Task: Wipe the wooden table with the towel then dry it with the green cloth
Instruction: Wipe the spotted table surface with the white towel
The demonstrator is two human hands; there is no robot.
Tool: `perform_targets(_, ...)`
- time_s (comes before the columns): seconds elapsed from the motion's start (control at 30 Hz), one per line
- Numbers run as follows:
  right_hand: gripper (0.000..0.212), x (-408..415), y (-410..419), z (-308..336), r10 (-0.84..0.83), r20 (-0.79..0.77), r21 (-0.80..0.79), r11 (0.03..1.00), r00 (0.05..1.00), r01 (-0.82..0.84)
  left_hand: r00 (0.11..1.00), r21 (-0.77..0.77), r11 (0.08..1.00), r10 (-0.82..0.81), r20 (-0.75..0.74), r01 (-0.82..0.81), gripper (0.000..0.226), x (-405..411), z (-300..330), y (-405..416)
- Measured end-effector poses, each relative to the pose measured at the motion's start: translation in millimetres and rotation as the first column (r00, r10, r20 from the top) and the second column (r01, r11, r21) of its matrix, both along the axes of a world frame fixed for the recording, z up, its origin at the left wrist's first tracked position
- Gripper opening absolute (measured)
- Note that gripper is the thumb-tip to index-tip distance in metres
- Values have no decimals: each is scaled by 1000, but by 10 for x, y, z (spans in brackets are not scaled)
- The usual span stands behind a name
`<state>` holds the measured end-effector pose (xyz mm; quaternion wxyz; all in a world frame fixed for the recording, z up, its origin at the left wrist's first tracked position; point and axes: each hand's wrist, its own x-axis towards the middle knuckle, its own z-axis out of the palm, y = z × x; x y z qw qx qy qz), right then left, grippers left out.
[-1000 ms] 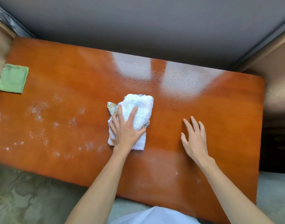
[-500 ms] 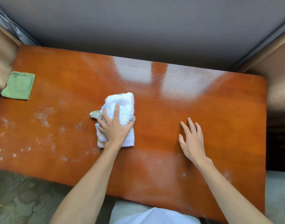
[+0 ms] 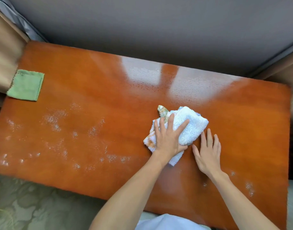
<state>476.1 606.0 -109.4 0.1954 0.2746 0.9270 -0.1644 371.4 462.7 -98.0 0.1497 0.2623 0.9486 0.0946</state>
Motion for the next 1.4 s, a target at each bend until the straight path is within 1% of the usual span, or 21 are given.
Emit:
perform_targets(0.1,70,-84,-119,-43,-66,58,47,997,996,63,995,16,995,100,1,-100,99,-316,4,-392)
perform_targets(0.2,74,-181,-233,-81,-140,76,54,989,987,136,974,35,974,224,-30,-223,96,-758,14,-1060)
perform_targets(0.27,77,-238,-311,-110,-193,70,66,980,979,189,949,22,951,310,-61,-309,95,-1025,24,-1577)
perform_targets(0.37,78,-333,-426,-143,-284,53,85,956,957,279,887,19,891,453,-87,-453,93,-1343,30,-2354)
perform_targets(0.47,76,-442,-530,-156,-373,-10,93,924,928,372,862,22,866,499,-91,-499,92,-1520,-7,-2988)
perform_targets(0.57,73,-562,-662,-162,-463,-92,63,881,881,469,818,35,825,563,-118,-563,92,-1558,-70,-3105)
perform_targets(0.63,67,-649,-797,-169,-461,-148,45,880,875,472,770,32,777,627,-117,-628,91,-1553,-84,-2941)
perform_targets(0.67,63,-699,-886,-169,-410,-182,43,905,894,424,765,33,772,633,-115,-634,91,-1541,-81,-2859)
perform_targets(0.7,59,-758,-988,-167,-333,-219,40,936,917,350,780,35,787,615,-112,-616,91,-1520,-79,-2791)
perform_targets(0.77,56,-910,-1188,-161,-167,-288,27,983,943,182,834,36,840,543,-103,-542,91,-1463,-80,-2646)
perform_targets(0.83,55,-1081,-1392,-187,-53,-316,13,998,947,60,871,44,878,478,-113,-477,89,-1372,-84,-2421)
perform_targets(0.87,55,-1164,-1481,-209,-24,-318,8,1000,948,28,886,45,894,447,-125,-446,89,-1306,-77,-2257)
perform_targets(0.93,55,-1304,-1613,-244,-3,-307,29,999,952,12,915,32,924,382,-128,-381,90,-1154,-41,-1872)
perform_targets(1.03,51,-1358,-1687,-329,22,-263,123,992,965,11,953,19,960,278,-116,-278,92,-939,-25,-1447)
perform_targets(1.17,45,-1322,-1663,-466,36,-304,186,982,952,22,970,48,985,171,-173,-165,93,-938,-99,-1466)
perform_targets(1.23,46,-1329,-1675,-499,31,-322,213,976,946,40,974,73,984,173,-149,-163,99,-995,-124,-1591)
perform_targets(1.3,52,-1320,-1686,-514,39,-331,225,974,943,39,972,68,979,198,-129,-190,101,-1043,-121,-1750)
perform_targets(1.4,55,-1319,-1679,-520,34,-344,222,974,938,46,945,42,951,308,-109,-305,96,-1141,-70,-2139)
